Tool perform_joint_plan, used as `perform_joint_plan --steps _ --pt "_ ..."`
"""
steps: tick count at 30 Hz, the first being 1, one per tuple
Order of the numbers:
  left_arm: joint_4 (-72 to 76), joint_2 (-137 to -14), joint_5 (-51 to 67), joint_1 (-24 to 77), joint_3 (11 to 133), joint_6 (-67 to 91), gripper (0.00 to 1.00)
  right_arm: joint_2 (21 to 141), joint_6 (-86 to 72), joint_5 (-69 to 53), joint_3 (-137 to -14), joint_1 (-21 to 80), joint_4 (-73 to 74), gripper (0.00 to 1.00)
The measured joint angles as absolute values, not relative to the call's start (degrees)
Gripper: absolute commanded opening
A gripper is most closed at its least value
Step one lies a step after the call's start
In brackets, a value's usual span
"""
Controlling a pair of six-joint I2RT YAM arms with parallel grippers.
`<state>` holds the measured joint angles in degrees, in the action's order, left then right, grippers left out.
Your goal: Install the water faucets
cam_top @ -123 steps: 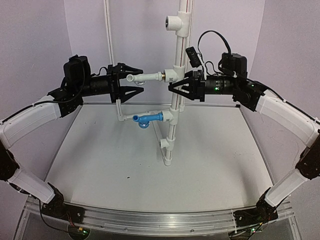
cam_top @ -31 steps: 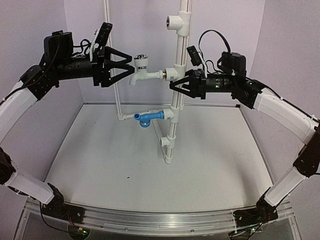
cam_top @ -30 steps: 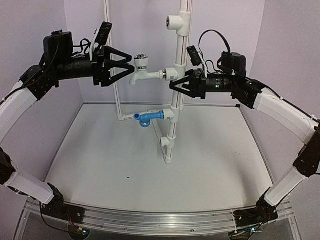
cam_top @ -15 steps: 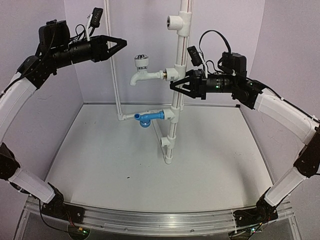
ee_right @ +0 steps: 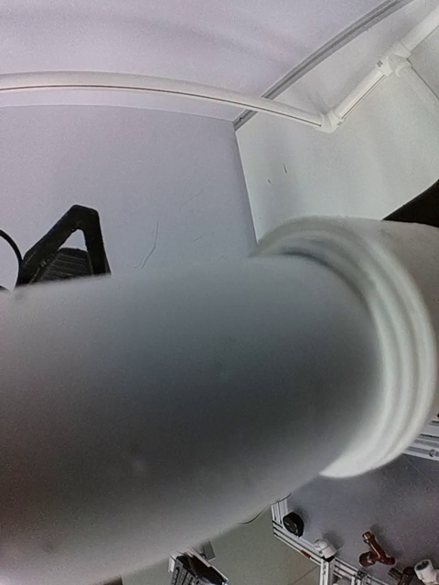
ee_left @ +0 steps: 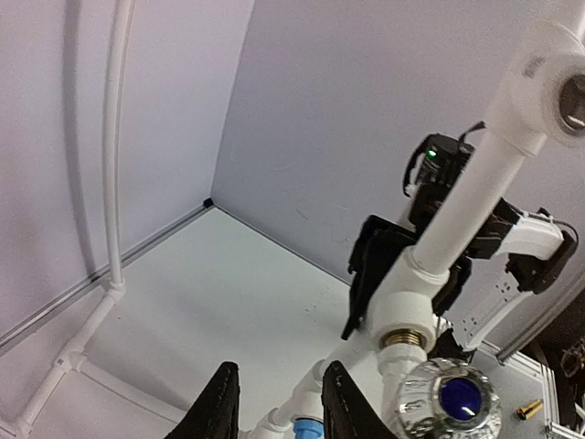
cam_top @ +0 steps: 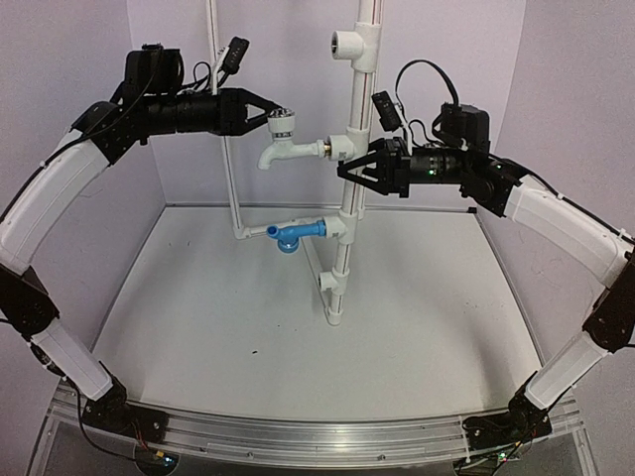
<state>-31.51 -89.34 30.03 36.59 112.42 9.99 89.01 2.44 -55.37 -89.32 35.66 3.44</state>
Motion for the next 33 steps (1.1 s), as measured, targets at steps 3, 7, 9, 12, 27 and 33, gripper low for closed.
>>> perform_joint_plan --steps 3,7,9,12,27,33 --pt "-31.5 -89.4 33.1 37.8 112.4 8.7 0.30 89.0 2.4 -55.4 -89.3 35.7 3.4 0.00" --pt "-30.6 -89.4 37.1 38.4 112.4 7.0 0.30 89.0 2.4 -55.4 -89.3 35.7 3.4 0.00" --pt "-29.4 -89.3 38.5 38.5 112.1 6.1 0.30 89.0 2.4 -55.4 -89.3 35.7 3.4 0.00" --pt "-28.0 -88.5 40.4 38.5 110.9 4.7 0.30 89.0 2.3 -55.4 -89.3 35.7 3.4 0.00" --pt "-30.2 -84.2 46.6 39.4 108.4 -1.9 0.27 89.0 2.0 -54.9 -89.3 35.7 3.4 0.00" --pt "-32.0 -83.9 48.1 41.5 107.5 -2.3 0.22 89.1 1.7 -54.7 -89.3 35.7 3.3 0.00"
